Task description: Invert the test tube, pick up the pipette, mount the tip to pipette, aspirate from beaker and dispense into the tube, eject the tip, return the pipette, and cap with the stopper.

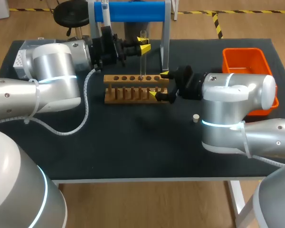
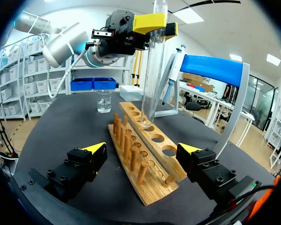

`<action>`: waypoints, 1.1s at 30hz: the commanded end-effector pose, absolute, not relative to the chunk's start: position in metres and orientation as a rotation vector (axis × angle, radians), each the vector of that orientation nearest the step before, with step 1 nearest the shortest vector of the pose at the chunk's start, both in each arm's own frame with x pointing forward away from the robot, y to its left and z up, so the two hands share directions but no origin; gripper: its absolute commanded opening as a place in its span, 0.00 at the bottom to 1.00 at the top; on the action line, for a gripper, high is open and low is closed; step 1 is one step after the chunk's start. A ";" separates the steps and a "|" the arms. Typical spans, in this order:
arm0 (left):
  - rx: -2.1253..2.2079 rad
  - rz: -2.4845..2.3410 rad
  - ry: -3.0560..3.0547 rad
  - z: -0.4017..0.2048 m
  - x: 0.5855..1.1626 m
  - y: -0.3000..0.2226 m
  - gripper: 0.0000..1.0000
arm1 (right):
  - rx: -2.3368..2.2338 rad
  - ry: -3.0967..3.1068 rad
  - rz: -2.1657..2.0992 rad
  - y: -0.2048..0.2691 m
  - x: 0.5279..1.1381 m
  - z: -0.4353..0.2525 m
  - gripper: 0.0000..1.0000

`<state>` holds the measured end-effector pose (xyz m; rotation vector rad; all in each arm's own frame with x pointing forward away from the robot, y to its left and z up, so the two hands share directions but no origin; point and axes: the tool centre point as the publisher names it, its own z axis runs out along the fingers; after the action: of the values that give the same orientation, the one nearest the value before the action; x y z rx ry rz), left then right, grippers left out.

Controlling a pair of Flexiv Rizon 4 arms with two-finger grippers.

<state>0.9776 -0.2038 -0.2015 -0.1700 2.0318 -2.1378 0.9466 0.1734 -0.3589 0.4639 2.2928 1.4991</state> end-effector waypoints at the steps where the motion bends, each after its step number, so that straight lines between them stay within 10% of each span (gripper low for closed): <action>1: -0.171 -2.140 2.034 -0.207 0.979 -0.206 0.00 | 0.466 2.289 1.498 0.174 0.946 -0.359 1.00; 33: -0.195 -2.120 2.036 -0.211 0.986 -0.199 0.00 | 0.466 2.289 1.498 0.174 0.946 -0.359 1.00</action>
<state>0.9861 -0.2006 -0.2122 -0.1949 2.0349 -2.1228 0.9464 0.1735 -0.3587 0.4641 2.2928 1.4983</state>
